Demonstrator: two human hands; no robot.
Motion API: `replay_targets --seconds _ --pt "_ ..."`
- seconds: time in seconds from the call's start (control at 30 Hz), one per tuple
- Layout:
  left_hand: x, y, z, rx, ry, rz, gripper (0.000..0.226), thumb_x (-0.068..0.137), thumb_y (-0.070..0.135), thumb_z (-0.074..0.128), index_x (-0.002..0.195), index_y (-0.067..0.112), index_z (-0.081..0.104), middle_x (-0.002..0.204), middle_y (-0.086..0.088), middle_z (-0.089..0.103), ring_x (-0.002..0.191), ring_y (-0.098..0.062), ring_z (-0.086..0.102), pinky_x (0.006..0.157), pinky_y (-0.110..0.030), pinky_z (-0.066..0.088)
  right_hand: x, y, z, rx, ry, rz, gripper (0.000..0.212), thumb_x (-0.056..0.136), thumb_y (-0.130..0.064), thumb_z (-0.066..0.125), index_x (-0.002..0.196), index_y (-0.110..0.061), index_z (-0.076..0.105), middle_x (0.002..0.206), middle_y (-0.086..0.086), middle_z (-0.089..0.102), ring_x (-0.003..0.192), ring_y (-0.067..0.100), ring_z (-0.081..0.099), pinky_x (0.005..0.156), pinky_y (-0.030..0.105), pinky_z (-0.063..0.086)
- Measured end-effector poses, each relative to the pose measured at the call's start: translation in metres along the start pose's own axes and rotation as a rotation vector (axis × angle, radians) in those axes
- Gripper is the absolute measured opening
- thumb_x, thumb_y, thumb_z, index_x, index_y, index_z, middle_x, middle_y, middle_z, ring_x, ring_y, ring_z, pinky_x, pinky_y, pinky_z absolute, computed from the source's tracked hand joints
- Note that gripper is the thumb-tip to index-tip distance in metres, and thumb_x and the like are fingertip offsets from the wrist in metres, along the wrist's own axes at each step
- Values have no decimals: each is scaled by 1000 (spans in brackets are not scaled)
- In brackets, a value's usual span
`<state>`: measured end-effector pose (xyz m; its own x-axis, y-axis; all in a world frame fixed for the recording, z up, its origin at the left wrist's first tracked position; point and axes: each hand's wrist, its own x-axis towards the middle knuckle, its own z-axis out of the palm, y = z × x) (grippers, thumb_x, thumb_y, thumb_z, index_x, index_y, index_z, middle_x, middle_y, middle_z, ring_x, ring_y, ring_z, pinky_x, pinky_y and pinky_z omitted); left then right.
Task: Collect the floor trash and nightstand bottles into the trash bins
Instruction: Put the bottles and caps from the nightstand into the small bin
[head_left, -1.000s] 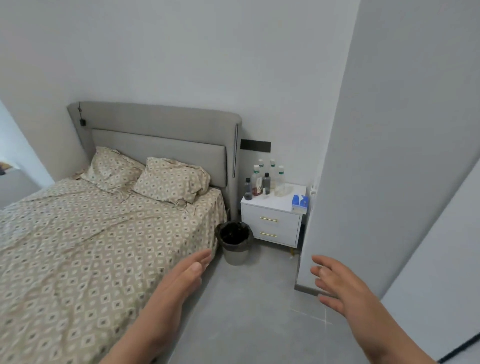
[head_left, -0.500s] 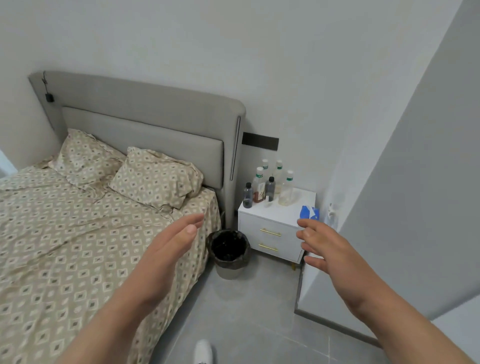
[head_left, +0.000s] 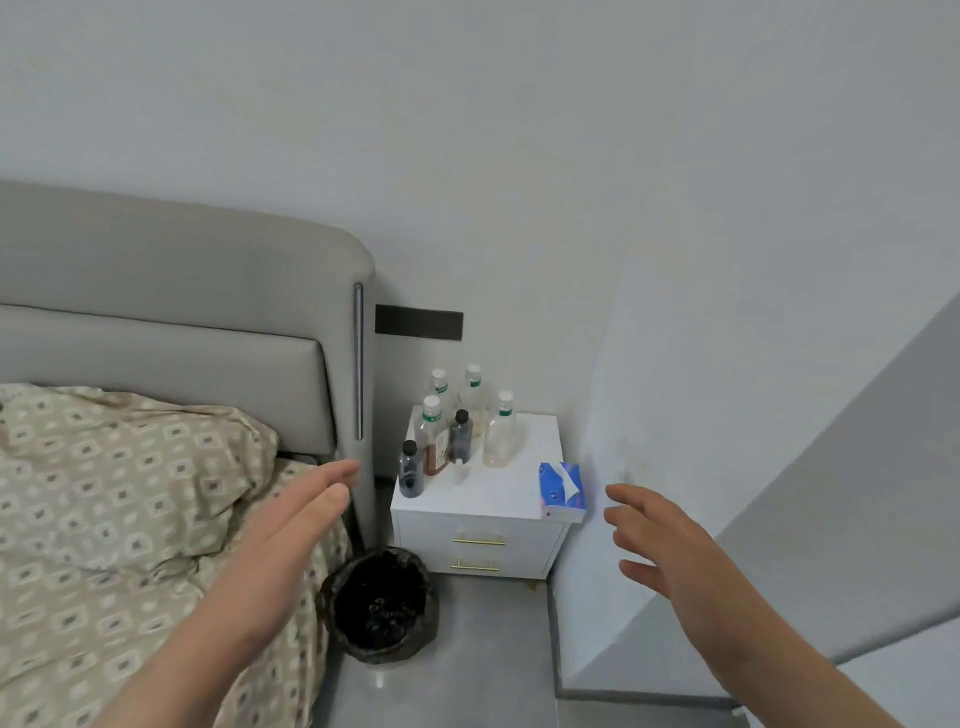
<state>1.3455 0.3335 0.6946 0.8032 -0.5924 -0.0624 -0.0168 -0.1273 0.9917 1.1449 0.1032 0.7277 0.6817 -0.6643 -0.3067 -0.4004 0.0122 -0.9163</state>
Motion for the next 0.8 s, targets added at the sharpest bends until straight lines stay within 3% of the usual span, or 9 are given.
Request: replay_targets --seconds 0.1,0.23,0.37,0.43,0.57,0.67,0.8 --pt "42 -11 5 22 -23 -43 60 57 76 58 111 50 63 125 19 61 126 -2 48 113 -44 30 50 9 2 33 10 69 22 94 -25 50 110 -36 60 116 -13 59 112 6 54 100 34 43" --pt "95 -29 6 43 12 -120 56 58 71 57 109 50 64 125 19 62 125 -2 49 113 -44 30 128 26 13 -4 -37 161 26 92 -27 54 117 -32 58 107 -7 61 107 10 56 104 37 42" --pt "154 -50 7 70 62 -219 74 42 87 61 107 50 65 124 20 62 125 -3 49 112 -44 32 222 49 32 0 -95 250 26 88 -31 60 114 -31 58 113 -6 59 111 14 55 105 39 42" --pt "190 -65 10 68 112 -266 63 49 79 65 104 50 66 123 19 62 123 -5 50 111 -42 33 274 61 47 7 -123 296 26 91 -25 57 116 -27 57 113 -6 57 111 17 56 100 36 45" --pt "263 -113 18 108 199 -354 29 85 40 64 114 39 63 119 20 60 113 2 53 99 -31 36 375 103 90 -122 -150 338 43 84 -36 58 126 -28 53 114 -10 57 112 16 56 103 37 43" --pt "321 -172 25 192 235 -383 40 86 29 65 125 31 58 125 13 60 111 0 55 99 -31 40 442 140 133 -235 -142 305 42 89 -27 56 130 -21 52 121 -5 58 113 16 55 98 29 40" --pt "387 -248 44 344 211 -392 76 73 40 74 140 38 38 146 14 39 134 -12 40 109 -33 34 516 194 187 -366 -128 222 45 90 -23 56 133 -19 48 136 0 53 118 14 51 96 24 38"
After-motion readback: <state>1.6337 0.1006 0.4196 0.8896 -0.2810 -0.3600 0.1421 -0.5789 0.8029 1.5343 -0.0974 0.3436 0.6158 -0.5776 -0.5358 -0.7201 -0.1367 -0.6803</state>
